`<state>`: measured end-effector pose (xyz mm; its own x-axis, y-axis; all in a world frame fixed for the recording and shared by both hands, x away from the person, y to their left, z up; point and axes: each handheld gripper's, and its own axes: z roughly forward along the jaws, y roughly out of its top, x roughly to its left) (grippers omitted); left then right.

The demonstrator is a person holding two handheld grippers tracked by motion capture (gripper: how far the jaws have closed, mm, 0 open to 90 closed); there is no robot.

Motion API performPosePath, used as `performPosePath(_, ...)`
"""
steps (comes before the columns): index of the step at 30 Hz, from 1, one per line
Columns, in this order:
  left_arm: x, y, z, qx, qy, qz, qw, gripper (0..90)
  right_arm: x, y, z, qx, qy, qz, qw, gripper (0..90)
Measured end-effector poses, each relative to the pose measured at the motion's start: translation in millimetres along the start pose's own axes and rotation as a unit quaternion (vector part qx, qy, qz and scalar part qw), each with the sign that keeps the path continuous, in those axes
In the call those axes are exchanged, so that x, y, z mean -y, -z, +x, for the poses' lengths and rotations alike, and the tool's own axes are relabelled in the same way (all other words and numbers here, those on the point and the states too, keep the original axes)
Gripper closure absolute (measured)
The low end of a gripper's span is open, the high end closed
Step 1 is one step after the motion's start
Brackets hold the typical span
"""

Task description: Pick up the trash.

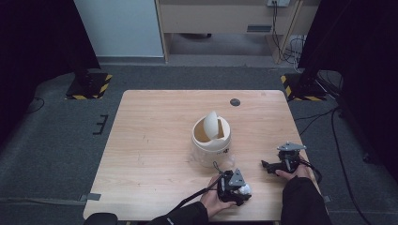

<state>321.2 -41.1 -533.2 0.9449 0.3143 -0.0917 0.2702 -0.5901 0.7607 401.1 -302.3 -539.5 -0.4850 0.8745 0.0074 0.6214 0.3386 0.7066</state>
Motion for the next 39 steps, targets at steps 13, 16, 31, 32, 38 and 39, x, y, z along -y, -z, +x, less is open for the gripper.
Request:
performPosePath(13,-2.9,4.6,2.6,0.0,0.006,0.0,1.0,64.5,0.0,-0.1,-0.1,0.0,0.0,0.0,1.0,0.5)
performPosePath(16,-4.3,10.8,2.7,0.003,0.004,-0.004,1.0,64.5,0.0,0.0,-0.1,0.0,0.001,0.0,1.0,0.5)
performPosePath(31,0.5,65.7,-0.6,0.016,0.003,-0.04,0.999,64.5,0.0,0.1,-0.2,0.0,0.002,0.001,1.0,0.5)
performPosePath(32,1.0,68.9,-0.4,0.017,0.004,-0.043,0.9989,64.6,0.0,0.1,0.0,0.0,0.0,0.0,1.0,0.5)
performPosePath(38,6.5,97.3,4.4,0.015,0.011,-0.061,0.998,64.6,0.0,-0.2,-0.1,0.001,0.001,-0.001,1.0,0.5)
performPosePath(39,7.7,100.9,5.0,0.014,0.013,-0.063,0.9978,64.5,0.0,-0.2,-0.1,0.001,0.001,-0.001,1.0,0.5)
